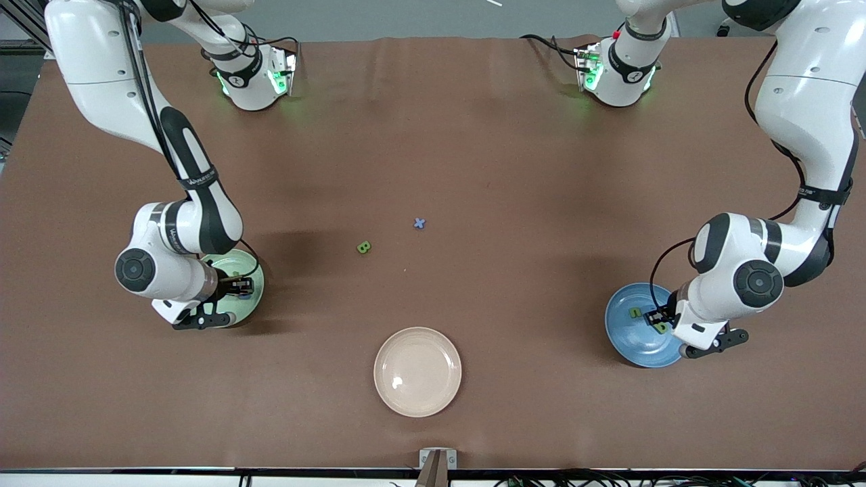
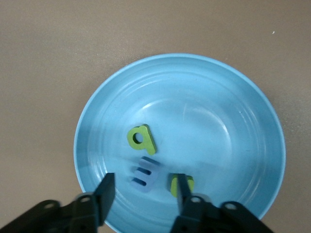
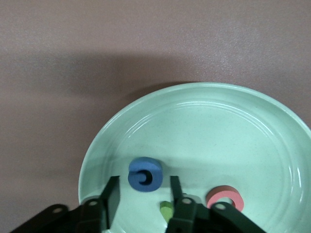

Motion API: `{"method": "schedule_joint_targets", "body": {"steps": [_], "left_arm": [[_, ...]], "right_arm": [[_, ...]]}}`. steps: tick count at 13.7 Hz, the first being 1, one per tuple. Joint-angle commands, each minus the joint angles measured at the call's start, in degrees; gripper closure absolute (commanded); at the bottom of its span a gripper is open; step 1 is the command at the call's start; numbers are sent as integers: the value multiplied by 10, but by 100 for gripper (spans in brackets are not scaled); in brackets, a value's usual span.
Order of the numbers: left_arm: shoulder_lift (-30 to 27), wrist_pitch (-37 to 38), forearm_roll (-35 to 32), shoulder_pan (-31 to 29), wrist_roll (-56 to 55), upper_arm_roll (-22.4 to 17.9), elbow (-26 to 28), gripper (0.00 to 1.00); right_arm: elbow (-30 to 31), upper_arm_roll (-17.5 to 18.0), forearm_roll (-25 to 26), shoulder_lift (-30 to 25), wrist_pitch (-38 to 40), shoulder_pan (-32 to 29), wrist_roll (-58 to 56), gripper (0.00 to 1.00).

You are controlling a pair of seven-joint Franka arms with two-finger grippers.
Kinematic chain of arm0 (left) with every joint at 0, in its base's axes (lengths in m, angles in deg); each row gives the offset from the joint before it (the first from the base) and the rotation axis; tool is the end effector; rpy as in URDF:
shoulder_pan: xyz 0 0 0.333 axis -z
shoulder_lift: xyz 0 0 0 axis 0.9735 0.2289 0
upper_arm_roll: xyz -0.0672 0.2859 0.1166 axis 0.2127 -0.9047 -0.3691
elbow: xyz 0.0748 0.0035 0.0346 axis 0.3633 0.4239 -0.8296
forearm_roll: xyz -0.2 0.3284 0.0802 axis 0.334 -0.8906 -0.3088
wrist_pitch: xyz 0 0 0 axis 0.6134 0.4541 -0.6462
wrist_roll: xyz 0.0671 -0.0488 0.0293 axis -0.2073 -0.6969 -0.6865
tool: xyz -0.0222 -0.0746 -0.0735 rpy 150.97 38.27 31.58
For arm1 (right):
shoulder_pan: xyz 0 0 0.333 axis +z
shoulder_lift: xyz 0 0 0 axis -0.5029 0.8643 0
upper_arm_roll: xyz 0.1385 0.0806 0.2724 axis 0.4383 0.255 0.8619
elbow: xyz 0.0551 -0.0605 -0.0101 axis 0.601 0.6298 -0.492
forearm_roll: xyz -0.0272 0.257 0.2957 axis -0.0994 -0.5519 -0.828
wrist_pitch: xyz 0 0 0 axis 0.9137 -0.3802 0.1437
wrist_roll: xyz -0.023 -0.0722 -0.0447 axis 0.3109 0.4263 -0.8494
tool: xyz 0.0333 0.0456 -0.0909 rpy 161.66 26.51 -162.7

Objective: Sort upper and lower case letters into plates
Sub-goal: 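Drop m on the blue plate while the right gripper drops C on green, then grasp the green B with the right gripper while the left gripper grasps x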

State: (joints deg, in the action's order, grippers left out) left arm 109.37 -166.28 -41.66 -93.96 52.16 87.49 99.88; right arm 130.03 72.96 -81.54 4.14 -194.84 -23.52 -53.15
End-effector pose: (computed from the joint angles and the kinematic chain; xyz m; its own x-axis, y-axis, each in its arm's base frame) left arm 0.6873 -0.0331 0.2314 0.9569 0.2900 -0.0130 0.2886 -0.9552 -0.0656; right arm 0.6347 0.0445 0.1958 0.9867 0.0961 -0.1311 0.0911 -0.9949 -0.0438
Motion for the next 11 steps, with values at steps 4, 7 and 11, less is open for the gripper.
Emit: {"method": "schedule_joint_targets", "body": {"steps": [4,7,11], "left_arm": [[-19,54,-5,21,-105,85,6,0],[-19,82,-6,32,-196,169,23,0],[-13,72,-7,97,-348,208,27,0]], "right_arm": [[-8,12,-22,-48,74,30,92,0],[-3,18,-28,-65,80,90,219,0],[6,18,-28,-68,68,174,392,0]]}}
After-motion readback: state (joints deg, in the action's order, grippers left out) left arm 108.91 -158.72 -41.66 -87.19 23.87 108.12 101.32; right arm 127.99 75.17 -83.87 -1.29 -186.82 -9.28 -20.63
